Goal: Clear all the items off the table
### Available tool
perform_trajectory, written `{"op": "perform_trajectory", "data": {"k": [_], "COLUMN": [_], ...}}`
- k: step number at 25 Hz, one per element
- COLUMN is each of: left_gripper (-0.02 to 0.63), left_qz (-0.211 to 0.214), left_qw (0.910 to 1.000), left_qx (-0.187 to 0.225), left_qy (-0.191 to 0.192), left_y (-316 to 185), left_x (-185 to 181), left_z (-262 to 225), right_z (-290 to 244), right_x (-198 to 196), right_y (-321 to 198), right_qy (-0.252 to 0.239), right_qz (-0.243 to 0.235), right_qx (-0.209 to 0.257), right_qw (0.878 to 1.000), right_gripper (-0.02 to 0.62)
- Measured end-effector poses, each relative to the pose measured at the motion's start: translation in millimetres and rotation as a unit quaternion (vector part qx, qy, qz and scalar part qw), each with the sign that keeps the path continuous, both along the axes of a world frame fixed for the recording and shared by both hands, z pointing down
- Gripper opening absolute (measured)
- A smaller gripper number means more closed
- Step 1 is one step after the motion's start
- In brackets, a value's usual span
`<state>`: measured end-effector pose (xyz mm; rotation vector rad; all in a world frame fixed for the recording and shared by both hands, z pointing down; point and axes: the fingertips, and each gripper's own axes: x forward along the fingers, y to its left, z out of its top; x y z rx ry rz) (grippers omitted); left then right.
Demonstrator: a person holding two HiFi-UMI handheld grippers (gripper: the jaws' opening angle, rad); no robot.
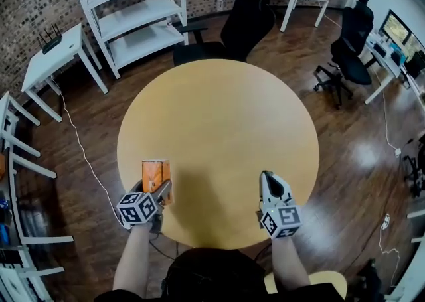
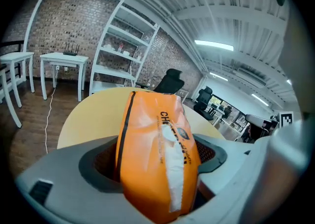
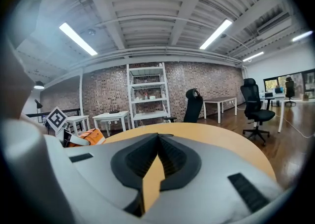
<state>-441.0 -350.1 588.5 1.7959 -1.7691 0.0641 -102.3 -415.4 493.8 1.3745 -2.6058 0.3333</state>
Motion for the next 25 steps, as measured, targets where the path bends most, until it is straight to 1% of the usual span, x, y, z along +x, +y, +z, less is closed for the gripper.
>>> {"op": "perform_trajectory", "data": {"k": [3, 6, 12, 15, 18, 22, 23, 25], "left_gripper": [0.405, 0.407, 0.408, 0.416, 0.425, 0.446, 0.469, 0.474], "left_qz": [0.001, -0.002, -0.002, 0.007, 0.008, 0.012, 0.013, 0.010], "left_qw": [0.9998, 0.9987, 0.9935, 0.9908, 0.9901, 0.9894, 0.9899, 0.9924], "left_qx": [-0.019, -0.047, -0.108, -0.129, -0.133, -0.126, -0.122, -0.106], "left_qy": [-0.011, -0.019, -0.035, -0.039, -0.044, -0.070, -0.071, -0.061], "left_y": [-15, -27, -29, -31, -35, -41, -43, -45], "left_x": [6, 6, 1, 2, 3, 5, 7, 9], "left_z": [15, 33, 71, 87, 91, 83, 80, 74], "right_z": [15, 29, 54, 67, 76, 81, 79, 76], "right_x": [6, 10, 18, 14, 8, 6, 7, 9], "right_y": [-2, -4, -15, -19, -16, -15, -16, -19], "right_qy": [-0.002, 0.003, 0.001, 0.001, 0.002, 0.005, 0.005, 0.005], "right_qz": [-0.001, 0.000, 0.018, 0.020, 0.014, 0.010, 0.012, 0.015], "right_qx": [-0.018, -0.035, -0.065, -0.079, -0.089, -0.091, -0.090, -0.083], "right_qw": [1.000, 0.999, 0.998, 0.997, 0.996, 0.996, 0.996, 0.996], "right_gripper": [0.005, 0.005, 0.005, 0.005, 0.004, 0.005, 0.005, 0.004]}}
